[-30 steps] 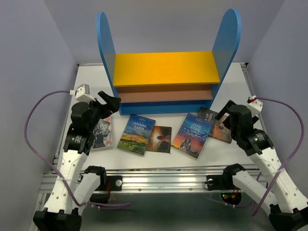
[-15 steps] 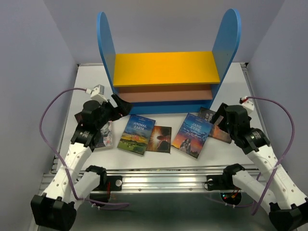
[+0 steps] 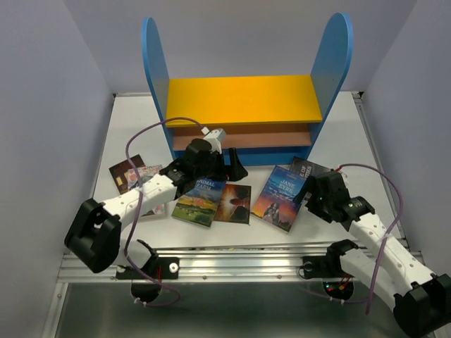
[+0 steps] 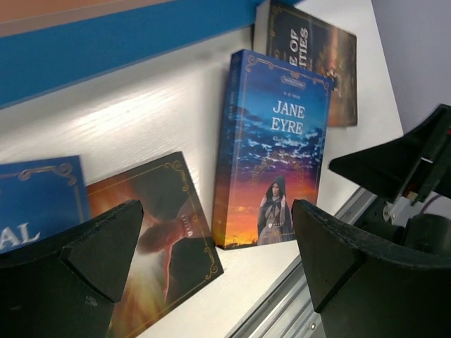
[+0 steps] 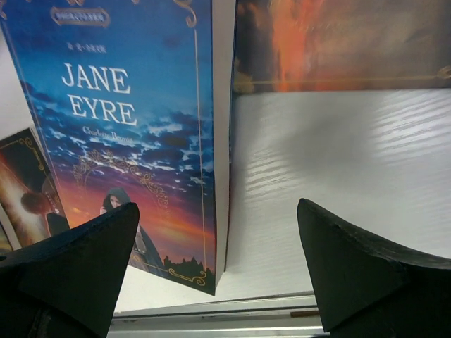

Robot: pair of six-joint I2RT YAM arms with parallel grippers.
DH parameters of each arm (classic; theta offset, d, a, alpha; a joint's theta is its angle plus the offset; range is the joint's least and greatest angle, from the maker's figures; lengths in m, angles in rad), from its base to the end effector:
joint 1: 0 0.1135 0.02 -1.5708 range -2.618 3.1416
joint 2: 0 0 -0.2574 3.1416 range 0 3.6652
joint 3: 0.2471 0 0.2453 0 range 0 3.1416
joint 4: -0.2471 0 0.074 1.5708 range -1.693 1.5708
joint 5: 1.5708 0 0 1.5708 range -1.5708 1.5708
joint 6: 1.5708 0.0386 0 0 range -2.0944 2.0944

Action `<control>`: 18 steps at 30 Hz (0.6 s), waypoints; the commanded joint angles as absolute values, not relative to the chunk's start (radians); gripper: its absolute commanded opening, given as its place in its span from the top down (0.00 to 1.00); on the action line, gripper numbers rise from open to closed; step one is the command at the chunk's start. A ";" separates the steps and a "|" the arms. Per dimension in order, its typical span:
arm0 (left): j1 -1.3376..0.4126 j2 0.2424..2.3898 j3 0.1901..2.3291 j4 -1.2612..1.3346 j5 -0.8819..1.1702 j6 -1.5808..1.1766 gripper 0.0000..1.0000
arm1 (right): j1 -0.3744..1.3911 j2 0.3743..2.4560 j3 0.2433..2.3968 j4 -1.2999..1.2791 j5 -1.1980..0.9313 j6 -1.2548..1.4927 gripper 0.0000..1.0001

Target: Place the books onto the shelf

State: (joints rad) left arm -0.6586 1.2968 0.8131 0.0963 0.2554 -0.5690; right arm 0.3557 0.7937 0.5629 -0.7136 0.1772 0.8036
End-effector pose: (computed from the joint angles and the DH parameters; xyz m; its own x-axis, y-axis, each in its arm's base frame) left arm 0.2249 -0.1864 0.2617 -0.6704 -0.1404 -0.7286 0.4937 0.6486 -0.5793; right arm 0.1434 0.0460 0.2103 -0.7042 0.4943 -0.5097 0.3760 0.8685 0.3229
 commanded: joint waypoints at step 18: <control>-0.761 1.755 1.057 0.212 0.521 -0.400 0.08 | 0.360 0.856 0.354 -0.341 0.109 0.992 0.00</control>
